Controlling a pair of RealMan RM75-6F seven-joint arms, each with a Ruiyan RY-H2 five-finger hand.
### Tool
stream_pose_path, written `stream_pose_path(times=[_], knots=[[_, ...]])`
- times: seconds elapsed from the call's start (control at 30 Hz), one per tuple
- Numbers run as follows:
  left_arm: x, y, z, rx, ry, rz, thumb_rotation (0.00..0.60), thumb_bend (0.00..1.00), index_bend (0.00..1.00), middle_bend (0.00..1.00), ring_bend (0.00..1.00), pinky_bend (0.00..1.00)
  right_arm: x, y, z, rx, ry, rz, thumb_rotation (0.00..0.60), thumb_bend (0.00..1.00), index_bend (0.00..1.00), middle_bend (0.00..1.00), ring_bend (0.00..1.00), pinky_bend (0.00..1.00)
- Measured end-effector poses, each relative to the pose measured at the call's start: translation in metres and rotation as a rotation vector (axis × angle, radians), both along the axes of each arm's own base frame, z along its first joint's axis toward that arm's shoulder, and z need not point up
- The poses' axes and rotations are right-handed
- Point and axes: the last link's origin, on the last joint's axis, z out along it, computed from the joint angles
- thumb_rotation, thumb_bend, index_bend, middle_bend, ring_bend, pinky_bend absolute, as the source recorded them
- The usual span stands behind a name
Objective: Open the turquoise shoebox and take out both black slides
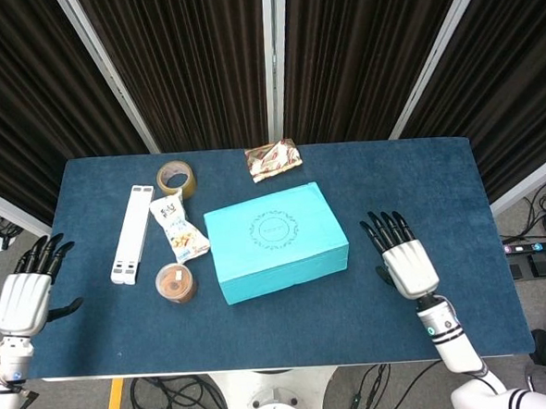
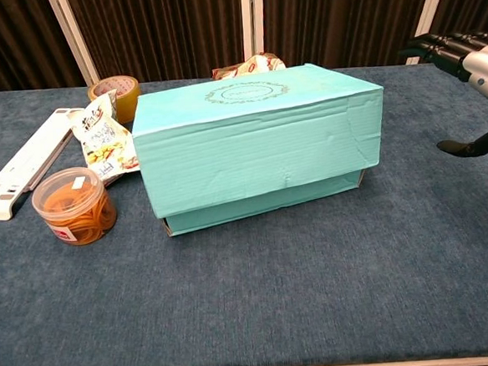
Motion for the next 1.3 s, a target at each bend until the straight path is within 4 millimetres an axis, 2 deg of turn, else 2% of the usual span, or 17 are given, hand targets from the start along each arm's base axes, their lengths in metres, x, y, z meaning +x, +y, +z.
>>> stream_pose_path(times=[0.37, 0.63, 0.97, 1.3], knots=[[0.0, 0.001, 0.003, 0.032, 0.01, -0.024, 0.6, 0.1, 0.12, 0.06, 0.0, 0.18, 0.0, 0.003, -0.029, -0.042, -0.037, 0.146, 0.6, 0.01, 0.0, 0.0, 0.0, 0.0], [-0.002, 0.002, 0.002, 0.043, 0.013, -0.041, 0.6, 0.1, 0.12, 0.06, 0.0, 0.18, 0.009, -0.004, -0.045, -0.069, -0.06, 0.227, 0.6, 0.0, 0.0, 0.0, 0.0, 0.0], [-0.005, 0.001, 0.006, 0.059, 0.006, -0.042, 0.6, 0.1, 0.12, 0.06, 0.0, 0.18, 0.007, -0.006, -0.064, -0.065, -0.047, 0.256, 0.6, 0.0, 0.0, 0.0, 0.0, 0.0], [-0.006, 0.001, 0.009, 0.081, 0.002, -0.049, 0.6, 0.1, 0.12, 0.06, 0.0, 0.18, 0.009, -0.009, -0.071, -0.074, -0.022, 0.27, 0.6, 0.0, 0.0, 0.0, 0.0, 0.0]])
